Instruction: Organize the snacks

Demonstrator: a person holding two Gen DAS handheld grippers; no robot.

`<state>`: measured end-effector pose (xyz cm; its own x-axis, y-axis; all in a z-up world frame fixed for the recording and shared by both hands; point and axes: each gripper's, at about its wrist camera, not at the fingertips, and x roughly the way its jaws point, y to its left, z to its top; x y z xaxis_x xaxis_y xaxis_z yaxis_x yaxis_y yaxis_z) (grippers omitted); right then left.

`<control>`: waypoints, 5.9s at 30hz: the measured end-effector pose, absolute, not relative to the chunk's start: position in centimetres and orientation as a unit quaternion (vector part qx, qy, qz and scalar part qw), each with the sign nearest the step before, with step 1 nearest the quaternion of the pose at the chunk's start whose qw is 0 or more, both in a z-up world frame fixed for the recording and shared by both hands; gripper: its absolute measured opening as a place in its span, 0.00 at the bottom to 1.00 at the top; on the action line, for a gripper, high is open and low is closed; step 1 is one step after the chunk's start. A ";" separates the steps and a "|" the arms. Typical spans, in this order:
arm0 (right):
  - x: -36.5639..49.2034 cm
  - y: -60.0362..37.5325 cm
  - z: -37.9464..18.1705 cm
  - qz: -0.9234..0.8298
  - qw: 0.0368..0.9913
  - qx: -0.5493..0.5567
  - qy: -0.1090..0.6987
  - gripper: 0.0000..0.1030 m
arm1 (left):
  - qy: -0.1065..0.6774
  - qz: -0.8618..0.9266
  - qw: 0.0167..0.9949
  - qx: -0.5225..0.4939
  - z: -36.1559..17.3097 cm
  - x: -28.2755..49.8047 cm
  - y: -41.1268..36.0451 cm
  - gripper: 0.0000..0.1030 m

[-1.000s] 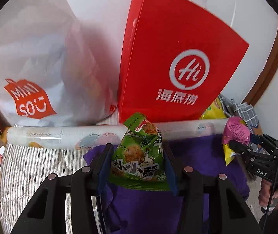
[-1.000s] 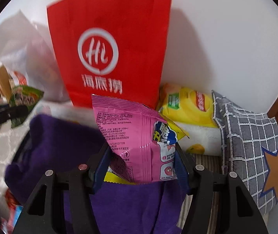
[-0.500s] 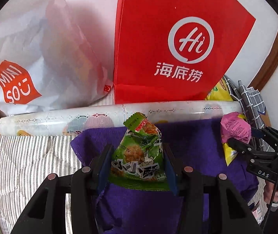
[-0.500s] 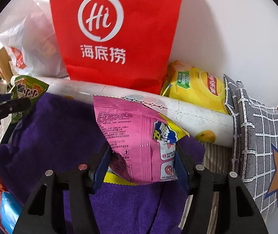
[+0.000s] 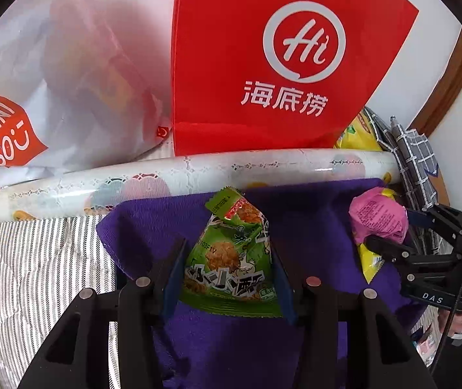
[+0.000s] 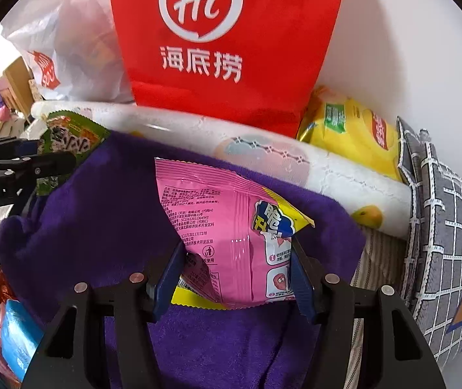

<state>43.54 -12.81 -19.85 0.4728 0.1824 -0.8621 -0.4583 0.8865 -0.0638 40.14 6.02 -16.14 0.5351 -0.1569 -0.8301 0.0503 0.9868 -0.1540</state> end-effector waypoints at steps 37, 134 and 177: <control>31.6 -21.1 -13.1 0.084 0.905 -0.028 0.416 0.80 | 0.378 -0.065 0.923 -0.014 -8.1 35.1 4.5 0.67; 15.9 -20.1 -22.3 0.100 0.892 -0.001 0.440 0.21 | 0.505 -0.062 0.860 -0.031 -20.4 22.3 10.6 0.25; 8.1 -17.5 -13.8 0.144 0.928 -0.002 0.343 0.21 | 0.398 -0.098 0.910 -0.067 -11.0 8.0 2.5 0.25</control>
<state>8.08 -17.50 -13.77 0.7224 0.2666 -0.6380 -0.2690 0.9583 0.0959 7.96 2.53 -11.03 0.6646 -0.2313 -0.7105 0.1252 0.9719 -0.1992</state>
